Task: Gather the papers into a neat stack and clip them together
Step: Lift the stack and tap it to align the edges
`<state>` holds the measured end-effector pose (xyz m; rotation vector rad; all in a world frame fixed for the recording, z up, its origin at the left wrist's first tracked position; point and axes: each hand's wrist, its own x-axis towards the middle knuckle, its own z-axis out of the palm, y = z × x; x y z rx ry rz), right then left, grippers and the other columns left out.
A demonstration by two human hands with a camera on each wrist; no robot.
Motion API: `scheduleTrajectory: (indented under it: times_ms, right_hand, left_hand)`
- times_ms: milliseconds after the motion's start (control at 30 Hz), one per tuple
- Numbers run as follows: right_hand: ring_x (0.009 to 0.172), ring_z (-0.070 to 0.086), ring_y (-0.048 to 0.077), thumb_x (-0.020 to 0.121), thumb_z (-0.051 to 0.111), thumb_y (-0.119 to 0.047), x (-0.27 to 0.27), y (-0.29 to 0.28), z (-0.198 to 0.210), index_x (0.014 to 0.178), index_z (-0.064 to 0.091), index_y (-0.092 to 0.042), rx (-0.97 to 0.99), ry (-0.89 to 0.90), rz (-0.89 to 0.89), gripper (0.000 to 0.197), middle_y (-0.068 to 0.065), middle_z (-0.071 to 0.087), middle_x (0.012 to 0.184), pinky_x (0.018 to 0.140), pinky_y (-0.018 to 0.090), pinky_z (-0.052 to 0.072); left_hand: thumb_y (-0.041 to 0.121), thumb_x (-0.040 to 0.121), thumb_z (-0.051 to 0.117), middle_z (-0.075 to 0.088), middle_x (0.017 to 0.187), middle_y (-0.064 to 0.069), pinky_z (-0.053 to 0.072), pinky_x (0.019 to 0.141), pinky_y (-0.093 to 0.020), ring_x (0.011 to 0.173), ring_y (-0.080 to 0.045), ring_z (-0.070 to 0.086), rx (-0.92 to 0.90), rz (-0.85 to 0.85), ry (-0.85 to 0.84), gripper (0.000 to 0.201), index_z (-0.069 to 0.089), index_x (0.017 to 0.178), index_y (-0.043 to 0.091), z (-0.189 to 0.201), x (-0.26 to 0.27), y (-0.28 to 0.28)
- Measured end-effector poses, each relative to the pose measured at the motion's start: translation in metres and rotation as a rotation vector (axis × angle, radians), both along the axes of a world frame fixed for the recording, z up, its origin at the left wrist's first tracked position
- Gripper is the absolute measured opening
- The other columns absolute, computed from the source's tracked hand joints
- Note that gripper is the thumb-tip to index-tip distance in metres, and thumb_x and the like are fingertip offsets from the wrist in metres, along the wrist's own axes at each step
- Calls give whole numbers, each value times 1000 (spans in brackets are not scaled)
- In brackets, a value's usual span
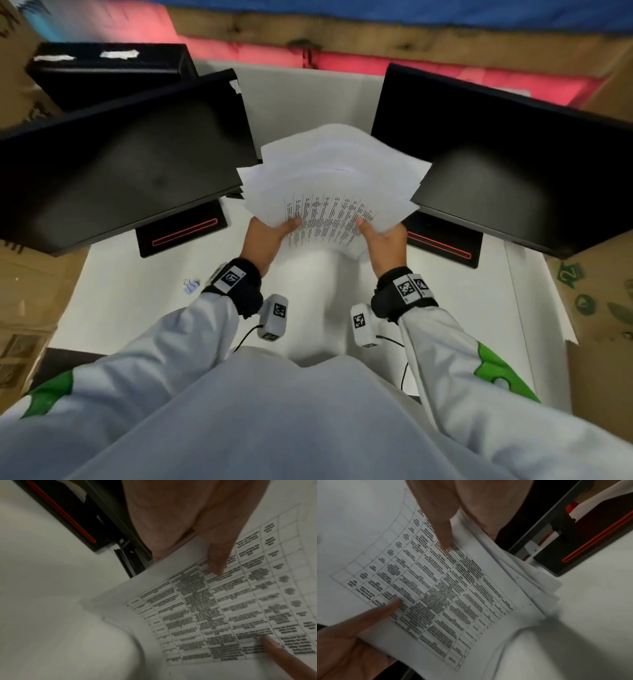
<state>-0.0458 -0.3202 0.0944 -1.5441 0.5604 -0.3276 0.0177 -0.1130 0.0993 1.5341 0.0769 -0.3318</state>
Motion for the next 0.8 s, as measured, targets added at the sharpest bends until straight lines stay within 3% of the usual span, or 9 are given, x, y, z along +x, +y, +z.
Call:
scheduleTrajectory:
  times_ms: [67,133,200,300,467,567,700,800]
  right_hand:
    - [94,70,3,82,75,-6,-3,-6,1,106,65,-17,21,-39,39,29,-6,72,102,90,23,55]
    - [104,70,13,78,78,-3,-8,-7,-1,118,59,-9,49,-22,72,45,3,71,112,92,26,55]
    - [106,68,11,76,80,-4,-11,-5,-3,121,55,-15,46,5,66,53,1,69,115,92,24,55]
    - [103,67,7,77,77,-1,-6,2,3,113,53,-29,65,-13,39,52,-6,68,111,85,18,54]
    - [104,66,7,82,73,-5,-4,3,1,121,52,-17,-22,37,82,46,-2,67,115,90,26,57]
    - [96,65,-4,86,68,-4,-6,5,5,119,55,-15,-66,45,96,37,-9,67,107,90,27,57]
    - [104,67,6,86,67,1,-3,0,23,115,56,-23,-33,-123,39,39,-4,68,112,87,18,54]
    - [103,66,1,87,66,2,-3,1,22,122,55,-15,-42,-115,61,41,-4,67,113,90,22,54]
  left_hand:
    - [8,82,81,72,127,-6,49,110,-43,120,-20,68,-2,-3,-25,52,63,130,6,6,3,5]
    - [9,78,85,70,129,-6,52,107,-40,120,-19,68,4,1,-50,66,55,136,8,10,2,8]
    - [10,75,87,67,132,-4,55,102,-35,121,-17,67,-15,21,-63,78,44,141,11,15,-1,6]
    - [8,78,84,66,132,-4,54,104,-37,122,-18,66,-59,55,-74,75,42,140,10,17,0,2]
    - [7,90,71,68,131,-6,50,108,-46,120,-20,67,-28,76,-73,54,49,139,6,15,4,6]
    - [8,97,62,67,132,-10,47,110,-50,123,-25,65,14,59,-120,43,51,138,3,15,2,7]
    - [10,97,64,64,137,-10,50,108,-39,128,-24,62,-68,45,-204,50,46,142,5,30,8,12]
    - [9,92,70,67,134,-7,48,111,-44,125,-20,64,19,-65,-144,54,48,141,5,24,7,16]
